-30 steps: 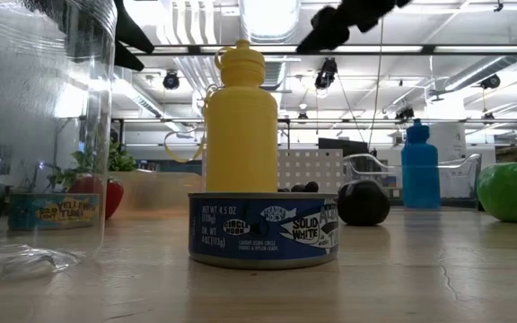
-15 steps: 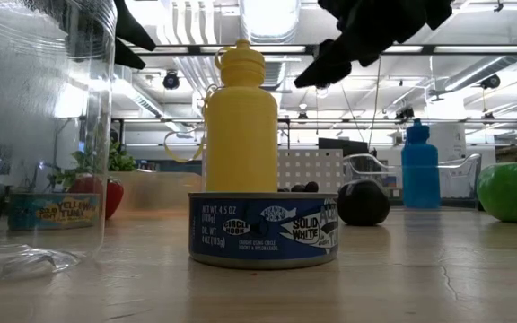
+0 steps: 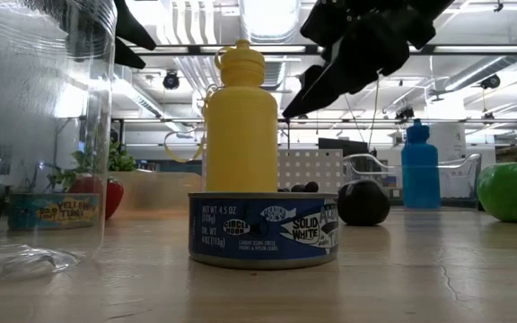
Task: Pick & Place Food Item
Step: Put the black grapes into the white bin
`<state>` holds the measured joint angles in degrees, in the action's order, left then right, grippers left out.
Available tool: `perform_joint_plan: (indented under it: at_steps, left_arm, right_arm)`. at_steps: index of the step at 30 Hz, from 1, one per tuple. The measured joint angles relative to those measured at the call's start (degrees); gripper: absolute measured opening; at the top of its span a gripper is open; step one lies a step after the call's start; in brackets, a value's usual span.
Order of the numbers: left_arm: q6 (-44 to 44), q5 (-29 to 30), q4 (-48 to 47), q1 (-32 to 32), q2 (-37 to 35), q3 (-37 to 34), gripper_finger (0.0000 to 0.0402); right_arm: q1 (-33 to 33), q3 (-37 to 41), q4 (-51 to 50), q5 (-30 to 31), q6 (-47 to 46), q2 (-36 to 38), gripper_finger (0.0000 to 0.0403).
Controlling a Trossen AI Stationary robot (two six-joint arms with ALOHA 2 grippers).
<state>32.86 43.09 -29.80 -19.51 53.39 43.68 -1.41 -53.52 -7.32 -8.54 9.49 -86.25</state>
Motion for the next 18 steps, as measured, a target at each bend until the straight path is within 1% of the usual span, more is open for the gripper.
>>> perform_joint_plan:
  at_steps: [3, 9, 11, 14, 18]
  left_arm:
    - [0.00, 0.00, -0.02, 0.00, 0.00, 0.00, 0.0306]
    - [0.00, 0.46, 0.00, 0.00, 0.00, 0.00, 0.0300]
    - [0.00, 0.44, 0.00, 0.00, 0.00, 0.00, 0.0299]
    - [0.00, 0.45, -0.01, 0.00, 0.00, 0.00, 0.0300]
    - [0.00, 0.44, 0.00, 0.04, -0.02, 0.00, 0.0306]
  right_arm:
    - [0.00, 0.08, 0.34, 0.30, 0.89, -0.35, 0.0370]
    - [-0.19, 0.65, 0.66, 4.26, 1.67, -0.27, 0.0370]
    - [-0.36, 0.88, 0.91, 4.31, 1.85, -0.23, 0.0368]
    - [-0.76, 1.40, 0.96, 4.31, 1.61, -1.06, 0.0359]
    - [-1.33, 1.70, 3.08, 4.29, 2.34, -3.32, 0.0334]
